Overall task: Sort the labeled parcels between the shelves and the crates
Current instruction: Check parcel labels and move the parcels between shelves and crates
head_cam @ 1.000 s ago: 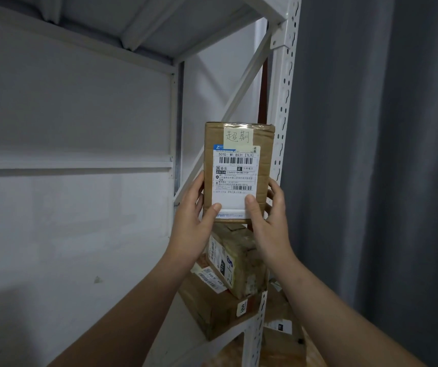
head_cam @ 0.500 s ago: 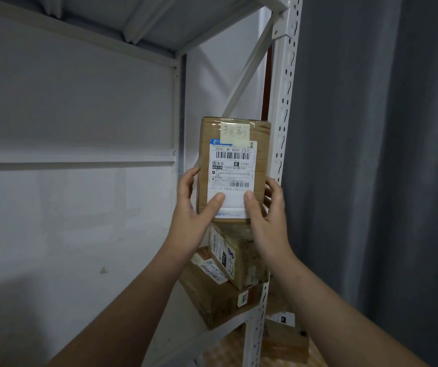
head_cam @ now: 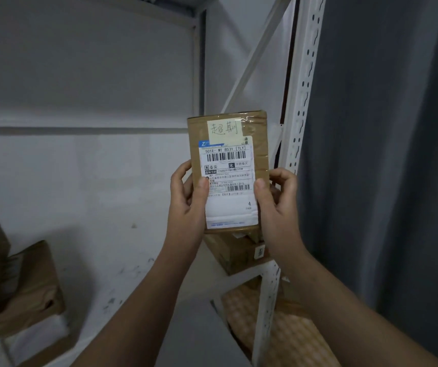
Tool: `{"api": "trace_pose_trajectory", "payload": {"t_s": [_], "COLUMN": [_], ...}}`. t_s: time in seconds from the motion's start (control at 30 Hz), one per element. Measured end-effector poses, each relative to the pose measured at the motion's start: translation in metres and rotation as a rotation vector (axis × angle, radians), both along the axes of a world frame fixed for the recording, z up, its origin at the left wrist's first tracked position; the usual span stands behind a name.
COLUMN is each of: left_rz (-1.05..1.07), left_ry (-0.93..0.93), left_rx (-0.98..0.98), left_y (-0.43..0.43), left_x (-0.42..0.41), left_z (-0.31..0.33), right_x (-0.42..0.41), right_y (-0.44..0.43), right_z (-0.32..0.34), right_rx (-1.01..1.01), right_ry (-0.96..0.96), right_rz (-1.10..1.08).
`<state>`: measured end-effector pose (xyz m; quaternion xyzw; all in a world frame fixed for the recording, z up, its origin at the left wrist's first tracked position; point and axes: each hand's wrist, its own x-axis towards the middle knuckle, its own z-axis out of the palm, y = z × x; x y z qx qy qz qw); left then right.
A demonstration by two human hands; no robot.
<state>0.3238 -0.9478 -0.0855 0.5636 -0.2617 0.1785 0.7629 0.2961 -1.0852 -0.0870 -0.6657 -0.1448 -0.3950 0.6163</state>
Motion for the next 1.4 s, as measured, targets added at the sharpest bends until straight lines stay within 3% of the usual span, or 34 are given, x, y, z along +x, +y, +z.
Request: {"api": "trace_pose_trajectory", "payload": {"t_s": [0.33, 0.73, 1.03, 1.4], "left_rz": [-0.1, -0.355, -0.505, -0.824], "left_ry": [0.094, 0.227, 0.344, 0.477], "left_rx": [0.088, 0.298, 0.397, 0.579], "left_y": [0.057, 0.094, 0.039, -0.104], "left_x": [-0.073, -0.177, -0.3, -0.524], "left_z": [-0.046, -0.127, -0.197, -0.262], "right_x": [-0.082, -0.229, -0.371, -0.634], "right_y": [0.065, 0.113, 0.072, -0.039], "right_z": [-0.057, -0.135, -0.198, -0.253], "right_rx": [0.105, 0.224, 0.328, 0.452], "right_ry": [0.072, 0.348, 0.563, 0.704], "right_rz": [-0.11, -0.268, -0.49, -0.692]}}
